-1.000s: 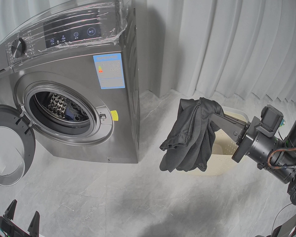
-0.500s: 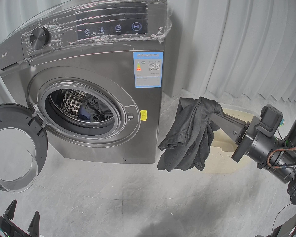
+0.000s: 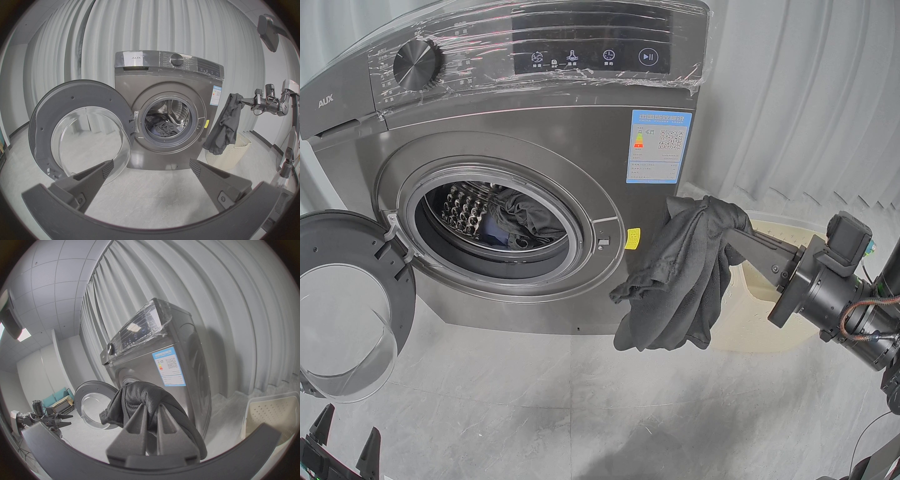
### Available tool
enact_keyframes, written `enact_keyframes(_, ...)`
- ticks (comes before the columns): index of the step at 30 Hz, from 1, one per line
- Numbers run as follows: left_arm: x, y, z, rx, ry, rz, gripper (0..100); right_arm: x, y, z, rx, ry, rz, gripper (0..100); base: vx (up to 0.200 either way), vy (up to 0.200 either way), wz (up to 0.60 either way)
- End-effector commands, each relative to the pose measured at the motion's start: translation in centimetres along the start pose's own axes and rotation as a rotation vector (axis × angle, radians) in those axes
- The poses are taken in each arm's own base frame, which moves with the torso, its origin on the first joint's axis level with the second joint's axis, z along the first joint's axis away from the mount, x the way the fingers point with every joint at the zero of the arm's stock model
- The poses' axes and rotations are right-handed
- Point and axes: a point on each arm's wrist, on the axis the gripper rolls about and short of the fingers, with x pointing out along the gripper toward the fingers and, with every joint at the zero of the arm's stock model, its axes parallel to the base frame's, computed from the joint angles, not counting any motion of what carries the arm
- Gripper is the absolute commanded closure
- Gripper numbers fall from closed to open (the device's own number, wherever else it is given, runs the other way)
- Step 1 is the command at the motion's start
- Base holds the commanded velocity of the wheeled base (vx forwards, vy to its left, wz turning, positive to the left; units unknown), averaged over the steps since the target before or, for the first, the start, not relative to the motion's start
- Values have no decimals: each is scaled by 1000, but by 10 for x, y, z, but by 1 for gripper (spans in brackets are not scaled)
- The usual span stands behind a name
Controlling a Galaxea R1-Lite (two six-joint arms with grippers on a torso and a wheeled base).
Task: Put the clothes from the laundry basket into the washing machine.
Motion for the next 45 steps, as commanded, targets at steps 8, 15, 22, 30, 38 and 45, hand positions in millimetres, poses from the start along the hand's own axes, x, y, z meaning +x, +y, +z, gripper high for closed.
enact_keyframes(8, 0, 0, -5, -1, 6, 0, 0, 0, 0, -1, 2, 7, 1, 100, 0, 0, 0)
enact_keyframes(15, 0, 0, -5, -1, 6, -1, 0, 1, 0, -3, 3, 10, 1, 100, 0, 171, 0)
enact_keyframes(22, 0, 0, -5, -1, 6, -1, 0, 1, 0, -3, 3, 12, 1, 100, 0, 200, 0)
enact_keyframes(30, 0, 0, -5, -1, 6, -1, 0, 1, 0, -3, 3, 13, 0, 100, 0, 125, 0)
enact_keyframes(38, 0, 0, -5, -1, 6, 0, 0, 2, 0, -5, 3, 19, 0, 100, -50, 0, 0)
enact_keyframes(45, 0, 0, -5, -1, 6, 0, 0, 2, -1, -5, 3, 21, -2, 100, -114, 0, 0)
